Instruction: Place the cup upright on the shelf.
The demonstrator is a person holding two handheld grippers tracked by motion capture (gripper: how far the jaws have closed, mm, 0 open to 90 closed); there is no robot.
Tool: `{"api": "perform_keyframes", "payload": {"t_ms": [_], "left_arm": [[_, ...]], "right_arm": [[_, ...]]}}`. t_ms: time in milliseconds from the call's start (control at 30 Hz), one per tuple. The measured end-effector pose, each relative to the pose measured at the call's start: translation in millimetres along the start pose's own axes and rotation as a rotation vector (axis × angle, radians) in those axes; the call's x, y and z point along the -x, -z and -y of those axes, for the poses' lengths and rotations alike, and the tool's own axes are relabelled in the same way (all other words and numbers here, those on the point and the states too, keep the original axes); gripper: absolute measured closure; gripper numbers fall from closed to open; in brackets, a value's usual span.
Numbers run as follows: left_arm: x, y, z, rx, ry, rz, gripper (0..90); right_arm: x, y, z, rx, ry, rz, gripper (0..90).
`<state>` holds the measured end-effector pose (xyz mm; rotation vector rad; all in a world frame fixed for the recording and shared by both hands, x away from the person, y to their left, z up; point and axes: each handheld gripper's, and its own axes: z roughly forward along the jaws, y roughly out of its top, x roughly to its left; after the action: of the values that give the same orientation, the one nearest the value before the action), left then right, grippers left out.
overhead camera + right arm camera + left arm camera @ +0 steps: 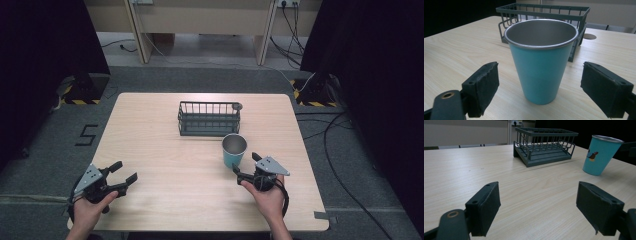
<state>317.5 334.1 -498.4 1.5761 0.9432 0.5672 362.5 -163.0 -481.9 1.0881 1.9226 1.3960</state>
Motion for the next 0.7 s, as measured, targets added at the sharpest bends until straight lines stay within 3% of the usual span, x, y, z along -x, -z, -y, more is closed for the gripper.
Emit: {"api": "perform_keyframes", "payload": {"t_ms": [700], "left_arm": [[0.0, 0.0, -0.1, 0.001, 0.0, 0.002, 18.6]], "right_arm": [[1.4, -29.2, -0.5, -0.023, -0.007, 0.007, 14.6]]}}
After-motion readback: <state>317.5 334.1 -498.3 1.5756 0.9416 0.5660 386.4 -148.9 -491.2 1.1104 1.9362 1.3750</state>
